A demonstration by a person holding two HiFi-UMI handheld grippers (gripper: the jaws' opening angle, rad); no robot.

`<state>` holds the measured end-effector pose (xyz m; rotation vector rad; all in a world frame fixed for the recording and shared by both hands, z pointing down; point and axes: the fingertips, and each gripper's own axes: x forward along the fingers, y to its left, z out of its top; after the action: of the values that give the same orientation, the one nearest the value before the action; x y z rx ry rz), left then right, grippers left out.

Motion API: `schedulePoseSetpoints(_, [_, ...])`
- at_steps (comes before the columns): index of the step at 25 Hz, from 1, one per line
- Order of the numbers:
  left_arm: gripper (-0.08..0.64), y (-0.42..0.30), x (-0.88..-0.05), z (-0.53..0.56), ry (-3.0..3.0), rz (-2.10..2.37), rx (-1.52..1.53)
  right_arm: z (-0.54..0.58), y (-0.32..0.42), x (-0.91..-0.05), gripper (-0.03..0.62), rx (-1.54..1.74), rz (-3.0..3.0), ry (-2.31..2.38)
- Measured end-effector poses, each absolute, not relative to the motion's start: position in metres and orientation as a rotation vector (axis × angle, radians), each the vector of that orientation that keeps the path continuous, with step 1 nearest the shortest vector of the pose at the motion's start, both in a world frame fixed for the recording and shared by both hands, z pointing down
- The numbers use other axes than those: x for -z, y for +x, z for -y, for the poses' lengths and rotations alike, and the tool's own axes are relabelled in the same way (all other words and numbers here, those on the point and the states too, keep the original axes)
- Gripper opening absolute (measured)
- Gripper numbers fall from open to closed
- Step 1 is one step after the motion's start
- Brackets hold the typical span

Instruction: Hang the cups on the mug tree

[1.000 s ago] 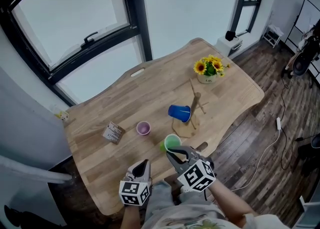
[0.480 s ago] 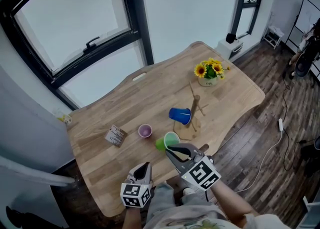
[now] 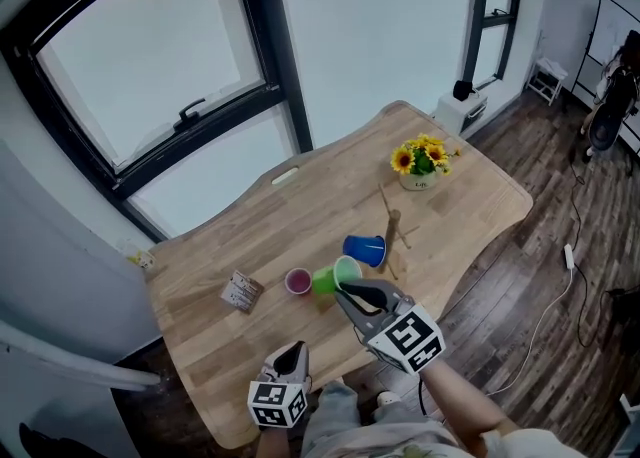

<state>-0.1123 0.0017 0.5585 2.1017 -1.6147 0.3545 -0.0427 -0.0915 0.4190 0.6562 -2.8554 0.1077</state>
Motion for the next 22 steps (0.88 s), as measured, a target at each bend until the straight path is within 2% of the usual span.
schedulePoseSetpoints(12, [0.005, -0.133, -0.553, 0.016, 2.119, 1.615, -0.366, 0.143, -0.062, -0.393, 0.023, -0.154, 2.905, 0.854])
schedulePoseSetpoints(22, [0.005, -0.143, -0.561, 0.032, 2.166, 1.532, -0.409, 0.190, -0.059, -0.388, 0.023, -0.363, 2.925, 1.141])
